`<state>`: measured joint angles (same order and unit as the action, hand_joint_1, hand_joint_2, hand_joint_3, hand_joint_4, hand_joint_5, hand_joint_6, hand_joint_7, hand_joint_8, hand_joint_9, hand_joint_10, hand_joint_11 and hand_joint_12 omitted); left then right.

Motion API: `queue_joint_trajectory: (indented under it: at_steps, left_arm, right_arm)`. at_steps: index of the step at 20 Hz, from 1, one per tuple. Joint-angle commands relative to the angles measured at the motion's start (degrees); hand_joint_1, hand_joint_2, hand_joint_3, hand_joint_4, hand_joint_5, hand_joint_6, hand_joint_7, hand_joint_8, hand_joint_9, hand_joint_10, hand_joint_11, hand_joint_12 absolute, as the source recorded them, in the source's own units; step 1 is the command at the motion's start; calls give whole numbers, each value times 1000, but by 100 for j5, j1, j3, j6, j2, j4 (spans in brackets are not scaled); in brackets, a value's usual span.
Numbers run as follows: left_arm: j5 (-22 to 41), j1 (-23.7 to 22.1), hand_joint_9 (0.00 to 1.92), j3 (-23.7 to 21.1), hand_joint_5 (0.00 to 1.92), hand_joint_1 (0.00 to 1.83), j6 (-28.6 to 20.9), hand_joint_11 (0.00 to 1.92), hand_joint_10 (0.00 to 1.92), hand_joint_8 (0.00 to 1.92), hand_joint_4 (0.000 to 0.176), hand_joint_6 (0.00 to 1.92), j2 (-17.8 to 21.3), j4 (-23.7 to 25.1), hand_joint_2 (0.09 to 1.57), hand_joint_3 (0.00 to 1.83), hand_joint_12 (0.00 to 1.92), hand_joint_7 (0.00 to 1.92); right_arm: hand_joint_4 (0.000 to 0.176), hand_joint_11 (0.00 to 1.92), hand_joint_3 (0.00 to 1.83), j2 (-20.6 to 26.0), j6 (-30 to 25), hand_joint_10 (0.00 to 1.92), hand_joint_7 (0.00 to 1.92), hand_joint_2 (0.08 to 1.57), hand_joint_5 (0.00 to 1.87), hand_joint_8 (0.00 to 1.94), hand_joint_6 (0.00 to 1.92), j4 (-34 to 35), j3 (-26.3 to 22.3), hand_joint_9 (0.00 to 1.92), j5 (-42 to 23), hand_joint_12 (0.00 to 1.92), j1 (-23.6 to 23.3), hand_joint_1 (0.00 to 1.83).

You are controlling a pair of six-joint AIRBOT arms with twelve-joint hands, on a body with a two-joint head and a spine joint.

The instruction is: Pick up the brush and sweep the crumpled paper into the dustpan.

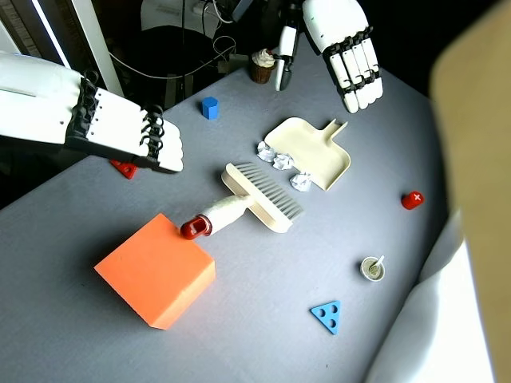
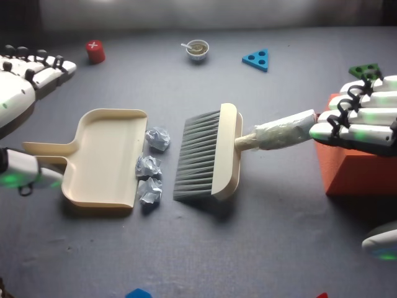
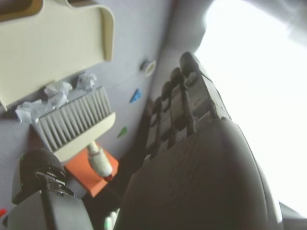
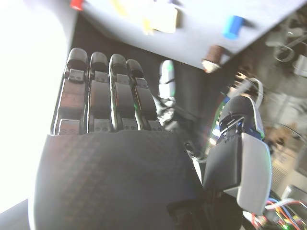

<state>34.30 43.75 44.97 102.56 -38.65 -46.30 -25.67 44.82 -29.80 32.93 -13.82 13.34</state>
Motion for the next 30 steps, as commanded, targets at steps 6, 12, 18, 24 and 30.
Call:
queue_joint_trajectory:
  at_steps: [6, 12, 18, 24, 30]
  left_arm:
    - [781, 332, 138, 55, 55, 929, 1, 30, 0, 0, 0, 0, -69, -47, 953, 0, 430, 100]
    - [814, 619, 160, 279, 221, 847, -133, 0, 1, 3, 1, 12, -381, -125, 991, 2, 536, 157]
    - [788, 677, 177, 625, 391, 848, -133, 0, 2, 4, 8, 12, -800, -187, 1019, 2, 570, 218]
    - [795, 686, 207, 878, 411, 848, -141, 0, 0, 0, 8, 1, -1036, -190, 1027, 3, 683, 232]
    - [685, 694, 228, 1135, 447, 884, -145, 0, 5, 6, 6, 7, -1119, -207, 993, 0, 713, 259]
  right_arm:
    - [0, 188, 6, 67, 3045, 5, 190, 1012, 177, 5, 6, 2619, -264, 187, -869, 14, 71, 0]
    - [0, 189, 8, 67, 3798, 3, 188, 1027, 182, 4, 5, 2915, -340, 181, -896, 13, 72, 0]
    - [0, 178, 7, 65, 3795, 2, 185, 1042, 179, 4, 5, 2852, -280, 172, -927, 7, 89, 0]
    - [0, 174, 5, 63, 2261, 4, 185, 1046, 172, 3, 2, 2043, -50, 176, -629, 4, 130, 0]
    - [0, 181, 4, 64, 963, 8, 192, 1051, 188, 8, 9, 1052, 75, 183, -581, 8, 71, 0]
